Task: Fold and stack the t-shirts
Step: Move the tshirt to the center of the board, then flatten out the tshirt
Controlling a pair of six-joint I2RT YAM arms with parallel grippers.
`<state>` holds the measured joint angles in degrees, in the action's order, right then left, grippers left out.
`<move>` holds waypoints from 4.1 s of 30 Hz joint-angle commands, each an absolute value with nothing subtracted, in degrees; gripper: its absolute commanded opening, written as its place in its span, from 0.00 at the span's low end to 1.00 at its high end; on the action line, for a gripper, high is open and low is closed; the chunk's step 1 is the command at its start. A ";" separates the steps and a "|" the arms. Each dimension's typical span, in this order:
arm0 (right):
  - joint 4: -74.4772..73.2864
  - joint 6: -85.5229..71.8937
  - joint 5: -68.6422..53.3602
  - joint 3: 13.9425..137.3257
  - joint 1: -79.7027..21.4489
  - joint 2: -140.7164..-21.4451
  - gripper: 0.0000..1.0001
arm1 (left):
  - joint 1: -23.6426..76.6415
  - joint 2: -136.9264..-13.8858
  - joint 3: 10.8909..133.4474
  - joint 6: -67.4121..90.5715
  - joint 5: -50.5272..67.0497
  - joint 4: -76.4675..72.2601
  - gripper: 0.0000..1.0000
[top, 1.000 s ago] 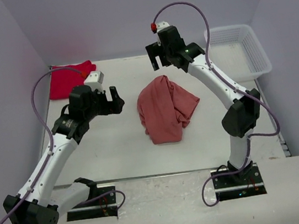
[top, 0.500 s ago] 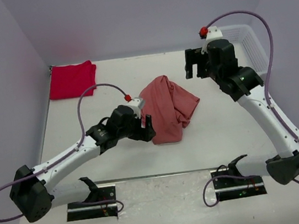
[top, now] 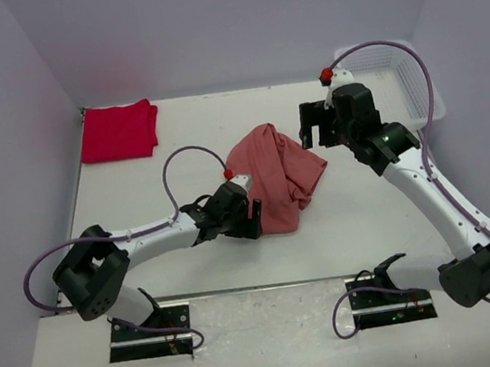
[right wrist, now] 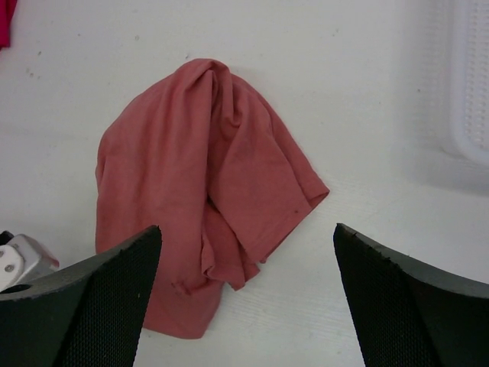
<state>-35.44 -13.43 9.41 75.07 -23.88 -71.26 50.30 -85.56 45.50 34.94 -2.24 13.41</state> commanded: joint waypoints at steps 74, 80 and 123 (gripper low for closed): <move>-29.61 -26.98 -0.73 63.10 -27.42 -92.38 0.00 | 48.87 -77.70 55.02 33.22 -10.80 21.87 0.00; -40.05 -25.40 10.70 74.60 -27.07 -88.77 0.00 | 48.52 -73.14 63.09 30.50 -21.34 32.66 0.00; -59.77 -14.06 11.61 108.11 -12.66 -78.13 0.00 | 53.22 -68.97 46.15 29.00 4.32 14.10 0.55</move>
